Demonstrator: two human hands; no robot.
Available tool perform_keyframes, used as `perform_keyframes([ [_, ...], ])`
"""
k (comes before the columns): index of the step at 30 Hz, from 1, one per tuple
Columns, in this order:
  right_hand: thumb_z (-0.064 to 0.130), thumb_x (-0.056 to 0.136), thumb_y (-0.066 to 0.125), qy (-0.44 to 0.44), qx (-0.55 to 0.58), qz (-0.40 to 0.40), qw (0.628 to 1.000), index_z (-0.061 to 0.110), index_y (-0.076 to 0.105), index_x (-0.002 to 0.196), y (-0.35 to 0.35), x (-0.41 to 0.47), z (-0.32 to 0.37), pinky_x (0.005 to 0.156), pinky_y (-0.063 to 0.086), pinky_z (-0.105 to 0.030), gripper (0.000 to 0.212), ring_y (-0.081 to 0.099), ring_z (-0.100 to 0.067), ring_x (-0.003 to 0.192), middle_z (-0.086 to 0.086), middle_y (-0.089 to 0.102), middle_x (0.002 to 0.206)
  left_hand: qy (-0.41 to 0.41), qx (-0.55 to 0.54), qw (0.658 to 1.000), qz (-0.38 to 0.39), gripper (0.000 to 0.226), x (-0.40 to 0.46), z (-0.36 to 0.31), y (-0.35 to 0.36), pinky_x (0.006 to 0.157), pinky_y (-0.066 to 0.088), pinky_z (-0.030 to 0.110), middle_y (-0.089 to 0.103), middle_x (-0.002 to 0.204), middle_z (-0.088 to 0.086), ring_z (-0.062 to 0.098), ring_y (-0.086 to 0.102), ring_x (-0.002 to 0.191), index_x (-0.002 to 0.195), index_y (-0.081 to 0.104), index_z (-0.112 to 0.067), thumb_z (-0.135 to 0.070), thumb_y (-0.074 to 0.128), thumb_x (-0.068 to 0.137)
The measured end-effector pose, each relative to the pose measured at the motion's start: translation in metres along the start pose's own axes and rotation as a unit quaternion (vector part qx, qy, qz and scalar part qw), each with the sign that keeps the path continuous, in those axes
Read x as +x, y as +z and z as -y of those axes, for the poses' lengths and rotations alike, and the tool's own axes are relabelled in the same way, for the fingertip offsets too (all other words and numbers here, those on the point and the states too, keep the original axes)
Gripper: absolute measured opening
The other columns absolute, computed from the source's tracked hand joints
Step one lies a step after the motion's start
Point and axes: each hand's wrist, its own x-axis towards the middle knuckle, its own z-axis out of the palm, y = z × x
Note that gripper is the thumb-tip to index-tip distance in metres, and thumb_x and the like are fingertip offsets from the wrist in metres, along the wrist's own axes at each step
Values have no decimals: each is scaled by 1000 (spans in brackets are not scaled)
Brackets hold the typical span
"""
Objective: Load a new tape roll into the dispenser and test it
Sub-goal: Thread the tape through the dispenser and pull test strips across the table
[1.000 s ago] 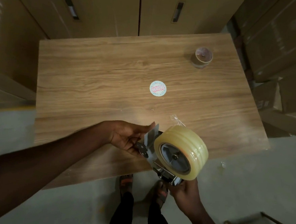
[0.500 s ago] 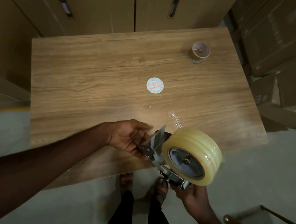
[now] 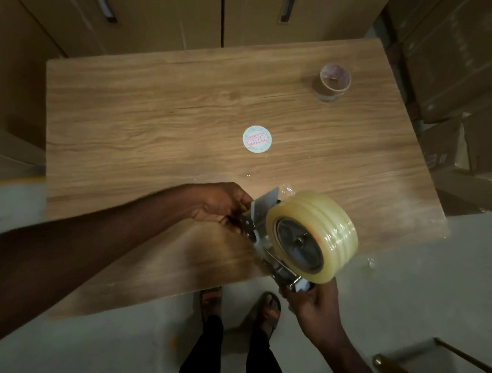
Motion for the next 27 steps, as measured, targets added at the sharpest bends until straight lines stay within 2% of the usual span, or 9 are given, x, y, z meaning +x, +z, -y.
perform_keyframes([
  [1, 12, 75, 69, -8, 16, -18, 1000, 7, 60, 86, 5, 6, 3, 60, 49, -24, 15, 65, -12, 62, 9, 67, 71, -2, 17, 1000, -27, 35, 7, -3, -7, 54, 59, 25, 76, 77, 14, 20, 74, 64, 83, 75, -7, 12, 49, 95],
  [3, 13, 82, 74, -37, 7, -23, 999, -6, 56, 111, 13, 25, 7, 68, 53, -29, 39, 68, -19, 78, -7, 70, 93, -5, 53, 993, -102, 33, 21, -10, -30, 51, 55, 25, 73, 78, 21, 24, 69, 60, 78, 74, -6, 13, 51, 91],
  [6, -4, 84, 69, -84, -10, -18, 996, 1, 49, 137, 26, 54, 18, 74, 57, -35, 57, 68, -24, 94, -7, 69, 113, -1, 112, 979, -168, 13, 35, -28, -65, 44, 55, 23, 71, 70, 23, 22, 67, 50, 80, 72, 2, 9, 64, 87],
  [11, -6, 83, 76, -109, -48, -19, 993, 5, 49, 137, 37, 76, 14, 83, 56, -23, 61, 68, -1, 100, 19, 70, 112, 54, 284, 935, -206, 5, 42, -54, -66, 37, 44, 18, 65, 48, 11, 15, 60, 35, 77, 71, 9, 9, 69, 72],
  [14, 4, 82, 74, -105, -49, -21, 993, 8, 49, 134, 37, 79, 11, 79, 56, -23, 58, 67, 2, 95, 26, 69, 107, 105, 394, 879, -249, 12, 55, -54, -66, 47, 38, 7, 66, 66, 10, 18, 64, 61, 71, 71, -2, 8, 64, 70],
  [18, 18, 83, 70, -102, -40, -14, 994, 7, 49, 132, 35, 80, 12, 76, 57, -28, 54, 68, -4, 91, 16, 70, 103, 136, 459, 824, -303, 14, 61, -41, -78, 70, 48, 32, 64, 81, -1, 25, 61, 81, 62, 56, -20, -10, 63, 69],
  [21, 21, 83, 69, -97, -46, -9, 994, 9, 49, 127, 35, 79, 8, 67, 53, -24, 49, 66, -3, 82, 18, 69, 95, 113, 454, 823, -321, 17, 62, -40, -75, 68, 47, 34, 61, 83, -4, 24, 58, 81, 60, 50, -23, -11, 60, 68],
  [25, 12, 84, 72, -88, -56, -7, 994, 12, 48, 128, 36, 77, 2, 68, 58, -36, 51, 70, -10, 84, 9, 71, 99, 98, 424, 831, -346, 22, 66, -42, -72, 75, 54, 38, 70, 97, 3, 27, 64, 91, 60, 50, -25, -11, 65, 69],
  [27, 9, 81, 70, -90, -65, -2, 994, 11, 47, 128, 37, 76, 0, 64, 55, -29, 52, 68, -7, 80, 17, 71, 94, 83, 407, 835, -361, 24, 69, -42, -72, 77, 55, 39, 71, 105, 6, 30, 66, 97, 59, 49, -26, -11, 64, 69],
])
